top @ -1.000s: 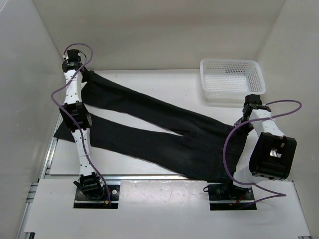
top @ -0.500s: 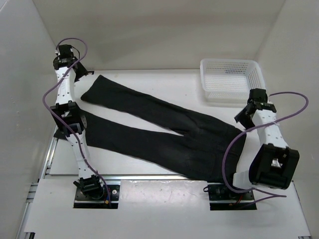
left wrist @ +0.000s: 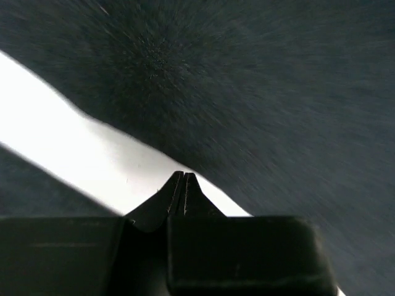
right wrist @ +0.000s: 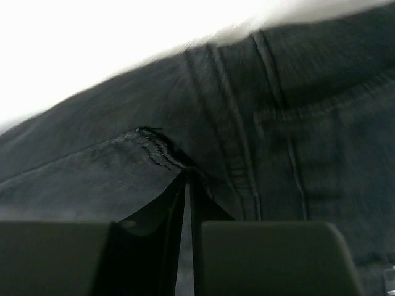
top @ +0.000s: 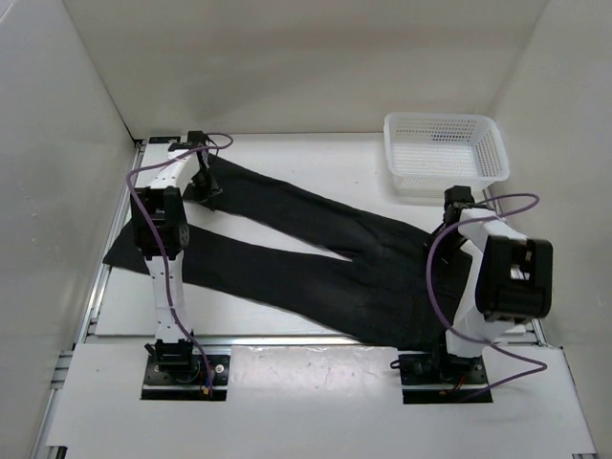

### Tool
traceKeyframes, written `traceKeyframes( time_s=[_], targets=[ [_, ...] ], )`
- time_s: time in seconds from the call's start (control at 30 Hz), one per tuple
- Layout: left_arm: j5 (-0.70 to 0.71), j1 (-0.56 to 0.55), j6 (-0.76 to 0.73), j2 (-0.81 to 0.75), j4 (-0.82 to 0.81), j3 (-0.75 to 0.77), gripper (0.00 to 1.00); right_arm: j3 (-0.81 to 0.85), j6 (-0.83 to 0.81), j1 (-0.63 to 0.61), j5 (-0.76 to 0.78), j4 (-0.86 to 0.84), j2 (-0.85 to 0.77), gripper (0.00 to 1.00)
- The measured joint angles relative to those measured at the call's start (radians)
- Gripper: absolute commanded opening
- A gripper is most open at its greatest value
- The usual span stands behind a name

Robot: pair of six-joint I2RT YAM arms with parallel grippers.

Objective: Fold and stack the trousers
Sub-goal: Flatten the trousers out

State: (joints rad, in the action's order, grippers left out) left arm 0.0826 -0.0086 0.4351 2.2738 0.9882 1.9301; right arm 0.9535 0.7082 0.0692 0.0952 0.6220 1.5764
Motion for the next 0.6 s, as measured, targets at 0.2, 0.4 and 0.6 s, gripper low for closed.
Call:
traceKeyframes(
  time_s=[0.2,0.4,0.6],
  targets=[
    [0.007,0.007,-0.01,0.1,0.062,0.116,0.1,0.132,0.036,-0.005,0.019,0.012,0.182,0.21],
    [0.003,0.011,-0.029,0.241,0.129,0.354,0.1,0.358,0.045,-0.019,0.088,0.039,0.344,0.24],
    [-0.011,0.011,-0.032,0.282,0.163,0.457,0.1,0.427,0.039,-0.021,0.137,0.048,0.345,0.42]
  ],
)
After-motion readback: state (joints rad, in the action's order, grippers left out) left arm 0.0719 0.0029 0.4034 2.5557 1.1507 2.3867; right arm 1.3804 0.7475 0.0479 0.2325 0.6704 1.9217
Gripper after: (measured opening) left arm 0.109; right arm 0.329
